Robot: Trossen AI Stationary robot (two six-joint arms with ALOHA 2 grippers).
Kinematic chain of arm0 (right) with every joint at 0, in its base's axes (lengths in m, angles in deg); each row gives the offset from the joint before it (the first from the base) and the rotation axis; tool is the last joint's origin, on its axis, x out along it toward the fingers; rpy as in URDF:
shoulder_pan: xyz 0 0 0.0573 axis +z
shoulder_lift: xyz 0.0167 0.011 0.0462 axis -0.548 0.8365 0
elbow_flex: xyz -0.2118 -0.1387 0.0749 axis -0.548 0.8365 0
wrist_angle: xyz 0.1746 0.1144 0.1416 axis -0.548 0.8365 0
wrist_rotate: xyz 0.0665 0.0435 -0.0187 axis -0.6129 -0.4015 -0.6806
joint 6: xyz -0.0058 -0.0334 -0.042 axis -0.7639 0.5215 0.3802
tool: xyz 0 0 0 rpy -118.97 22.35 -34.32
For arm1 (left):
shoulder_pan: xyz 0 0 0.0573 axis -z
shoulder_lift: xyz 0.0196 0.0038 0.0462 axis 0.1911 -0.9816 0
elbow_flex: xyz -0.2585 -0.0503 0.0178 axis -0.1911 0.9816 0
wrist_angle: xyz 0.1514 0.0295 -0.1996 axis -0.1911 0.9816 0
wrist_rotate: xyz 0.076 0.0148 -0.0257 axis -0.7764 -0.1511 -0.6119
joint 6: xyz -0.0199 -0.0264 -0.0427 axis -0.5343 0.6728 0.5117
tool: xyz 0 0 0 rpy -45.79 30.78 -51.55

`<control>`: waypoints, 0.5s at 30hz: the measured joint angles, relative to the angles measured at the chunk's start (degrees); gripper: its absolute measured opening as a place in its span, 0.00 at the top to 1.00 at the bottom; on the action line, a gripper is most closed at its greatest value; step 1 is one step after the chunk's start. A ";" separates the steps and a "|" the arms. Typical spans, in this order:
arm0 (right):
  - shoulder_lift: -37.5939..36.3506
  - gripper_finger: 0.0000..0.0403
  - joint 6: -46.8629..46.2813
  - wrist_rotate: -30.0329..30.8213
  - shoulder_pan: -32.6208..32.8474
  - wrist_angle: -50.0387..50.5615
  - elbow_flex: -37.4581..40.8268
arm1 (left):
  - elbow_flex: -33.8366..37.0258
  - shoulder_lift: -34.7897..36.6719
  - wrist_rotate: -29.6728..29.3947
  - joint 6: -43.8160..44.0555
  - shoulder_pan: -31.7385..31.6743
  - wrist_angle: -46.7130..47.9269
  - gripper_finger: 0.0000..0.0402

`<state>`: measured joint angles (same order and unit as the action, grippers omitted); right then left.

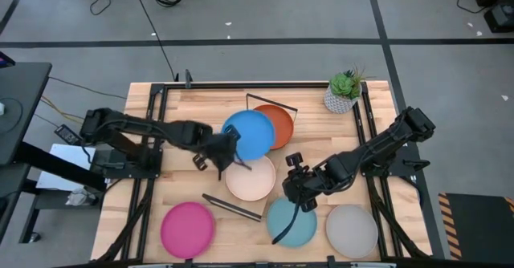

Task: Place and stack plates onto a shelf
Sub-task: Stack the blue plate on top of the orange plate on the shelf

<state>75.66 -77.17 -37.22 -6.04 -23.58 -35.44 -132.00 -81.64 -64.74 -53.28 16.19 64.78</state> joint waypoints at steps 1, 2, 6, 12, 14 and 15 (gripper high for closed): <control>0.00 0.77 -0.22 0.04 0.20 -0.23 0.00 | 0.00 0.00 1.81 -1.40 -1.43 -1.11 0.96; 0.00 0.77 -0.49 0.29 0.42 -0.47 0.00 | 0.00 -0.02 4.06 -2.69 -3.06 -2.41 0.96; 0.00 0.77 -1.20 1.84 1.17 -0.60 0.00 | 0.02 -1.97 11.61 -5.64 -8.60 -7.26 0.96; 0.00 0.77 -3.06 2.87 2.00 -0.62 0.00 | 0.04 -5.60 14.91 -9.90 -12.90 -11.17 0.96; 0.00 0.77 -3.87 2.86 2.29 -0.63 0.00 | 0.04 -6.66 15.25 -10.35 -13.54 -12.46 0.96; 0.00 0.77 -4.21 2.89 2.43 -0.48 0.00 | 0.04 -7.21 15.26 -10.55 -13.76 -12.82 0.96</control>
<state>75.66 -81.38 -34.34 -3.61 -24.07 -35.44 -131.95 -88.85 -49.48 -63.83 2.43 51.96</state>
